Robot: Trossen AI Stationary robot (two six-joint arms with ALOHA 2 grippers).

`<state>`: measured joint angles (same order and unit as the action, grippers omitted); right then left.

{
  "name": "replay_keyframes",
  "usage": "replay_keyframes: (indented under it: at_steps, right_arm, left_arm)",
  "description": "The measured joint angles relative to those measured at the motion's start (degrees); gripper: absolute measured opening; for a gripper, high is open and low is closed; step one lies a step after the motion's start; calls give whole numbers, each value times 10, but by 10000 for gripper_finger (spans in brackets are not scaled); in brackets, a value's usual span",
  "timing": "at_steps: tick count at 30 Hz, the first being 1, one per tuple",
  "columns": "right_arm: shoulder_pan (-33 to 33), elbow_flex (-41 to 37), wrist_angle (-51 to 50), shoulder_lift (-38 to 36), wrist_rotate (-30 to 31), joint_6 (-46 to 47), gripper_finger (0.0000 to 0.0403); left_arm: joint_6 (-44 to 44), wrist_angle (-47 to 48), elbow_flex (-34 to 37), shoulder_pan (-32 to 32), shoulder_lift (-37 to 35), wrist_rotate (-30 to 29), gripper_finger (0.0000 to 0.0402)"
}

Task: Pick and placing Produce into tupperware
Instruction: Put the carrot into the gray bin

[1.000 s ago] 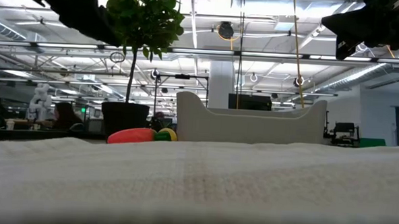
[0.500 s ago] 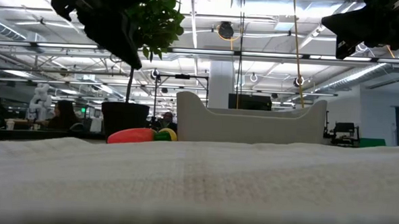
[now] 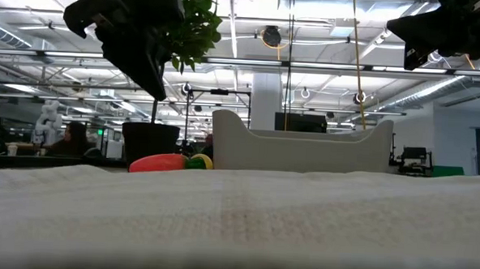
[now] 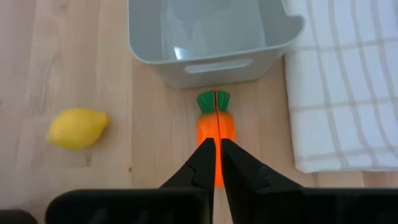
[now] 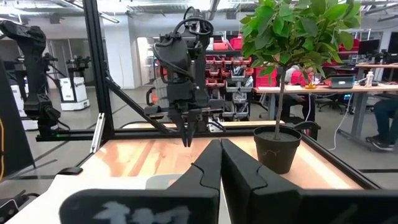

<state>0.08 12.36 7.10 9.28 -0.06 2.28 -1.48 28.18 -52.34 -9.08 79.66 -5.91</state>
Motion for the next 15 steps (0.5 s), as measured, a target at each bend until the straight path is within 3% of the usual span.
replay_keyframes:
  at_steps: [11,15]
  right_arm:
    - [0,0,4,0,0,0,0]
    - [0,0,4,0,0,0,0]
  left_arm:
    - [-15,-13,0,0,0,-1,35]
    - [-21,-21,0,0,0,-1,68]
